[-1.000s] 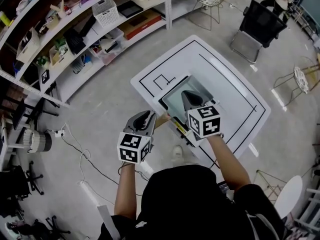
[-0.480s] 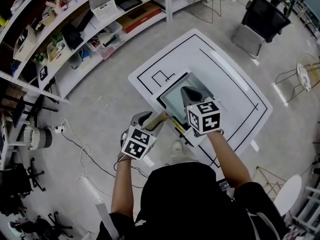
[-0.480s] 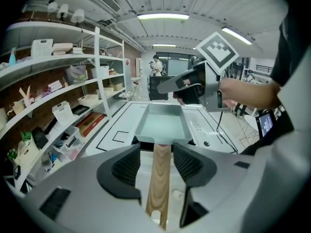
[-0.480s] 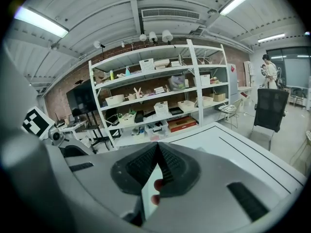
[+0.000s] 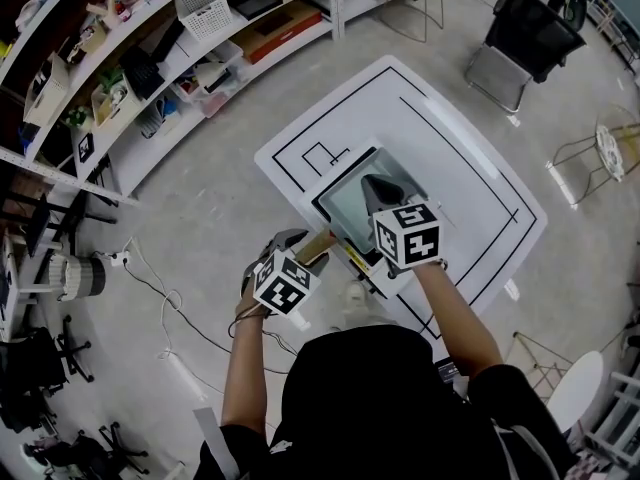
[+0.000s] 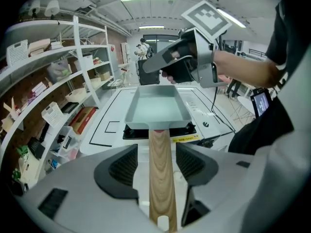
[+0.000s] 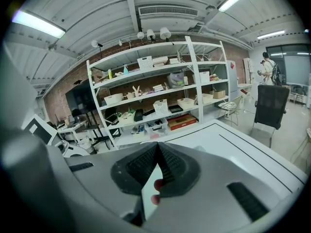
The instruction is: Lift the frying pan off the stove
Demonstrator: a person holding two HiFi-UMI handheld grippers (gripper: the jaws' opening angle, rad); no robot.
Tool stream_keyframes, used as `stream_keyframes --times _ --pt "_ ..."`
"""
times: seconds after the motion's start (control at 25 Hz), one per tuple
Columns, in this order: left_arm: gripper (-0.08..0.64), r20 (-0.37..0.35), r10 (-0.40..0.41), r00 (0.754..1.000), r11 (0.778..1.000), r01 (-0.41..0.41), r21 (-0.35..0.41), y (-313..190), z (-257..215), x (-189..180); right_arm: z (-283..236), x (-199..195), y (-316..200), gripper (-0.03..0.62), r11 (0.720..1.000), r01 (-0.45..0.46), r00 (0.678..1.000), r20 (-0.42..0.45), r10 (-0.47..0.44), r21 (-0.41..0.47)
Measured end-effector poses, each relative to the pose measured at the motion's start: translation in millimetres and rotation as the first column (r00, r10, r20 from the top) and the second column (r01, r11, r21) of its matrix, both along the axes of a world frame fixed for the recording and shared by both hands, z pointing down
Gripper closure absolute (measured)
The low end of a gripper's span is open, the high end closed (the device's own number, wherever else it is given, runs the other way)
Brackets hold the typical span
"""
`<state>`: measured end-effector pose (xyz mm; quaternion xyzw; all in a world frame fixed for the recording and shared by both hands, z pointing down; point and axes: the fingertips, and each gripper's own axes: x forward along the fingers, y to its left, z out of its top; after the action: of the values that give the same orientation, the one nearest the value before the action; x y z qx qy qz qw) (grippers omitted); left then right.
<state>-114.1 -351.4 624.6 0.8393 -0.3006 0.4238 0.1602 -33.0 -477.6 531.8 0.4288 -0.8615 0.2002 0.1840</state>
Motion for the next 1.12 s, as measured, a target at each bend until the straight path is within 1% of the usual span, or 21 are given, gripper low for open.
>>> stream_keyframes --times 0.12,0.48,0.64,0.88,0.92,1.04,1.08,1.12 --pt "0.328 0.031 0.024 0.999 0.999 -0.023 -0.031 3 10 1 3 -1 -1 0.591 1.0 0.002 1.0 -0.002 -0.002 -0.007" --pt "0.328 0.116 0.086 0.989 0.994 -0.077 -0.083 7 28 5 4 7 -5 0.591 1.0 -0.014 1.0 -0.008 0.014 -0.015" --pt "0.328 0.154 0.096 0.983 0.992 -0.083 -0.091 8 36 4 4 11 -5 0.591 1.0 -0.021 1.0 -0.012 0.021 -0.018" --pt "0.333 0.184 0.11 0.977 0.991 -0.093 -0.097 8 44 2 4 14 -5 0.591 1.0 -0.025 1.0 -0.014 0.025 -0.016" --pt "0.344 0.19 0.11 0.976 0.991 -0.093 -0.093 7 44 2 3 14 -5 0.591 1.0 -0.026 1.0 -0.015 0.026 -0.016" --pt "0.421 0.207 0.093 0.974 0.994 -0.078 -0.078 3 43 0 3 16 -5 0.591 0.999 -0.028 0.999 -0.015 0.028 -0.016" --pt "0.438 0.211 0.088 0.974 0.994 -0.074 -0.075 2 43 -1 3 16 -5 0.591 0.999 -0.029 0.999 -0.016 0.028 -0.016" --pt "0.439 0.212 0.087 0.973 0.995 -0.073 -0.074 2 42 -2 2 16 -5 0.591 0.999 -0.029 0.999 -0.016 0.029 -0.017"
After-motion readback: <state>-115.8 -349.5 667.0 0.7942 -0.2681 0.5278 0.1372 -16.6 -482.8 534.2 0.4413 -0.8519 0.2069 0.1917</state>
